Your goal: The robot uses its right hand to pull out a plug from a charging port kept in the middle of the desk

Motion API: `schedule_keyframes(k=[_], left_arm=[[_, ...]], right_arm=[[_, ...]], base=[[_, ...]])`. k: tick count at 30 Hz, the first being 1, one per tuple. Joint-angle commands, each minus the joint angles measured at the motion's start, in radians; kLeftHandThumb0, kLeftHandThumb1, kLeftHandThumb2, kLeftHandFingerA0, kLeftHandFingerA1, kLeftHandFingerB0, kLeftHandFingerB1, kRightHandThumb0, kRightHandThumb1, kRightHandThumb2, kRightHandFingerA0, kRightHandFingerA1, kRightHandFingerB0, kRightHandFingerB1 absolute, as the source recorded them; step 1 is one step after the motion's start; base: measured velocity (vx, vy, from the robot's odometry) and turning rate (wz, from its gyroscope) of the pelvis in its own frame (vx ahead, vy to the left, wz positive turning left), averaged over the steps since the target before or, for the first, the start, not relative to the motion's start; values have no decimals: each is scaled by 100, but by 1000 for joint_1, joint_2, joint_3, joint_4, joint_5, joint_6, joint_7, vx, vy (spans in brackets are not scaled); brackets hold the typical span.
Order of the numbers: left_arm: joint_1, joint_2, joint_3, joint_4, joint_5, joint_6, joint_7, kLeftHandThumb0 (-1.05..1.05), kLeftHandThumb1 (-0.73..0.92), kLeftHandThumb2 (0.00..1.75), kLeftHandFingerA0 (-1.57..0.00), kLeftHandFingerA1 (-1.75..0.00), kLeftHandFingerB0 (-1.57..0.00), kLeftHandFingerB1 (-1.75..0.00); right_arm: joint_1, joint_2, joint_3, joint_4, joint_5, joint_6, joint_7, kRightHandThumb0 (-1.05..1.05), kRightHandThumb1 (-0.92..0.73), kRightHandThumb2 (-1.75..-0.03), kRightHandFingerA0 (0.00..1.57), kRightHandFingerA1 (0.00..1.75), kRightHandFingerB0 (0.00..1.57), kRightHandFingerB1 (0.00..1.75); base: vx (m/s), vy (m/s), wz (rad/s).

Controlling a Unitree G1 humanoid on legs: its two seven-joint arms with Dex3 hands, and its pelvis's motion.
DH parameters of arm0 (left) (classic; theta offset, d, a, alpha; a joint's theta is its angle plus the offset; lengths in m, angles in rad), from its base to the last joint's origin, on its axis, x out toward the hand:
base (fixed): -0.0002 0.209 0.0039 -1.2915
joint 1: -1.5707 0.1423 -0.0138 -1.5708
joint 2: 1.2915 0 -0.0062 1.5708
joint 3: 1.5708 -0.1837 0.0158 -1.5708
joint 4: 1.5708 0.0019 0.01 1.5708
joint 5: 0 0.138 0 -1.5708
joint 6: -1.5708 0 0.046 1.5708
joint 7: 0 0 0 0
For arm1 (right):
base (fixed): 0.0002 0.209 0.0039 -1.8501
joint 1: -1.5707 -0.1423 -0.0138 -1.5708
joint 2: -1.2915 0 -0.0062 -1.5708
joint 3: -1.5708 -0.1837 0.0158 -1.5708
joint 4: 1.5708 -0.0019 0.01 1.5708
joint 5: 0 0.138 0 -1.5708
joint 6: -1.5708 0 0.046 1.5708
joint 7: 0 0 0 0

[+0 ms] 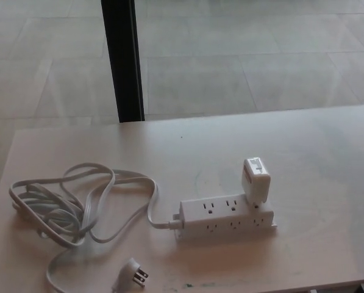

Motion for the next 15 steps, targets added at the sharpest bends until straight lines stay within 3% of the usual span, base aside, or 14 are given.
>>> schedule_keyframes(k=[1, 5, 6, 7, 8, 9, 11, 12, 13, 15], left_arm=[[0, 19, -1, 5, -18, -61, -13, -61, 70, 61, -78, -60, -70, -52], [-5, 20, 2, 6, -22, -57, -16, -63, 69, 61, -79, -64, -70, -54], [0, 22, -7, 1, -12, -63, -14, -62, 70, 61, -76, -62, -69, -54], [0, 20, -4, -1, -15, -63, -13, -63, 70, 61, -79, -63, -70, -56], [-1, 20, -4, -2, -16, -63, -12, -63, 70, 61, -79, -63, -70, -56], [-3, 18, 0, -1, -21, -63, -16, -63, 70, 61, -79, -64, -71, -58], [-2, 18, -6, -3, -14, -65, -6, -63, 70, 61, -80, -64, -72, -57], [-7, 18, -3, 7, -19, -65, -13, -62, 70, 61, -81, -67, -72, -59], [-6, 18, -1, 9, -23, -67, -20, -63, 69, 61, -78, -65, -71, -57], [-2, 19, -2, 4, -24, -69, -24, -63, 69, 61, -78, -65, -71, -57]], right_arm=[[-146, 12, 192, -103, 0, 241, 94, -71, -54, -57, 98, 76, 33, 33], [-190, 35, 268, -80, -32, 245, 99, -66, -53, -57, 96, 76, 37, 34], [-206, 42, 294, -66, -46, 243, 100, -66, -41, -82, 98, 97, 32, 46], [-217, 45, 318, -57, -62, 240, 100, -66, -53, -56, 102, 98, 43, 36], [-223, 44, 324, -52, -62, 241, 100, -66, -53, -56, 102, 98, 43, 36], [-247, 59, 363, -29, -85, 233, 102, -76, -45, -81, 101, 100, 41, 47], [-260, 71, 378, -7, -84, 232, 101, -69, -40, -82, 100, 95, 39, 49], [-274, 80, 398, 16, -94, 240, 103, -80, -45, -81, 102, 104, 41, 47], [-288, 100, 427, 24, -109, 266, 94, -66, -39, -80, 106, 111, 40, 50], [-292, 115, 442, 34, -118, 261, 93, -66, -39, -80, 106, 111, 40, 50]], base=[[0, 0, 0], [0, 0, 0], [0, 0, 0], [0, 0, 0], [0, 0, 0], [0, 0, 0], [0, 0, 0], [0, 0, 0], [0, 0, 0], [0, 0, 0]])
